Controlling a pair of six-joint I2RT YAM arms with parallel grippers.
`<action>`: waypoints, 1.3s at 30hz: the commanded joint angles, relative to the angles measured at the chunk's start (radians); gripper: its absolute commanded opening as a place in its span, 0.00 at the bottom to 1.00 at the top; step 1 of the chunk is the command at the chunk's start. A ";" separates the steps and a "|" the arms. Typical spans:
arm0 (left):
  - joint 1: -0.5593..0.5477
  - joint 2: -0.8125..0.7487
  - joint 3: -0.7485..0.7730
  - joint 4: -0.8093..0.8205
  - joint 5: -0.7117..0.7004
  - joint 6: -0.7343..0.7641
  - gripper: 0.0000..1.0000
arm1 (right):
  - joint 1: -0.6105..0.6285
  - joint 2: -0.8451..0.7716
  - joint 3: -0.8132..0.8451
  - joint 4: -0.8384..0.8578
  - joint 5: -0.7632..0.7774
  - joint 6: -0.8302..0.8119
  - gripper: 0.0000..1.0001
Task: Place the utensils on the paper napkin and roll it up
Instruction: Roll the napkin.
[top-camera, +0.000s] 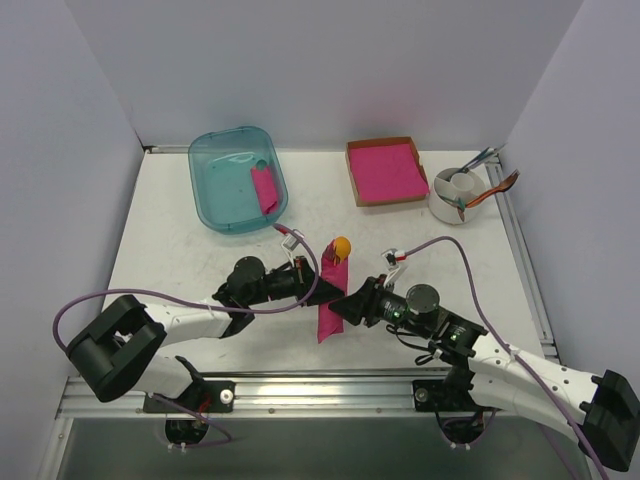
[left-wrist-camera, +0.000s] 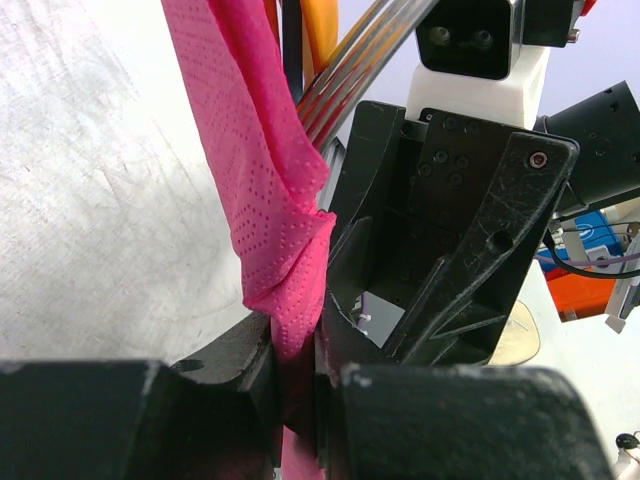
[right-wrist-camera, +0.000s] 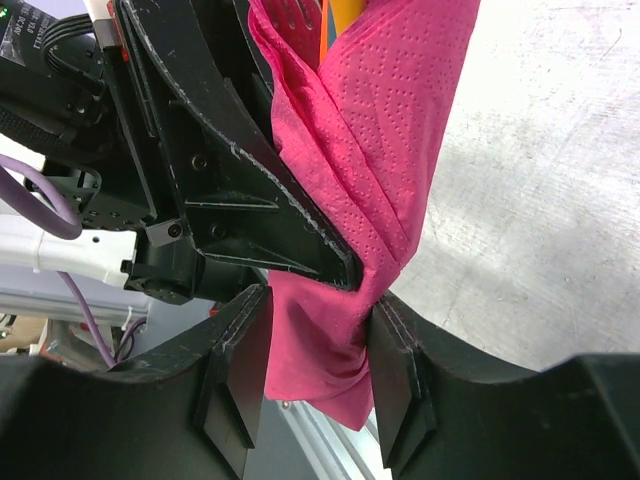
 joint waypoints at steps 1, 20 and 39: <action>-0.006 -0.020 0.037 0.038 -0.023 0.010 0.02 | 0.007 0.004 -0.004 0.117 -0.060 0.011 0.40; 0.002 0.026 0.020 0.213 0.032 -0.097 0.02 | 0.007 -0.045 -0.009 0.035 -0.021 0.002 0.39; 0.002 0.086 0.032 0.354 0.082 -0.184 0.02 | 0.007 -0.041 -0.029 0.114 -0.068 -0.001 0.12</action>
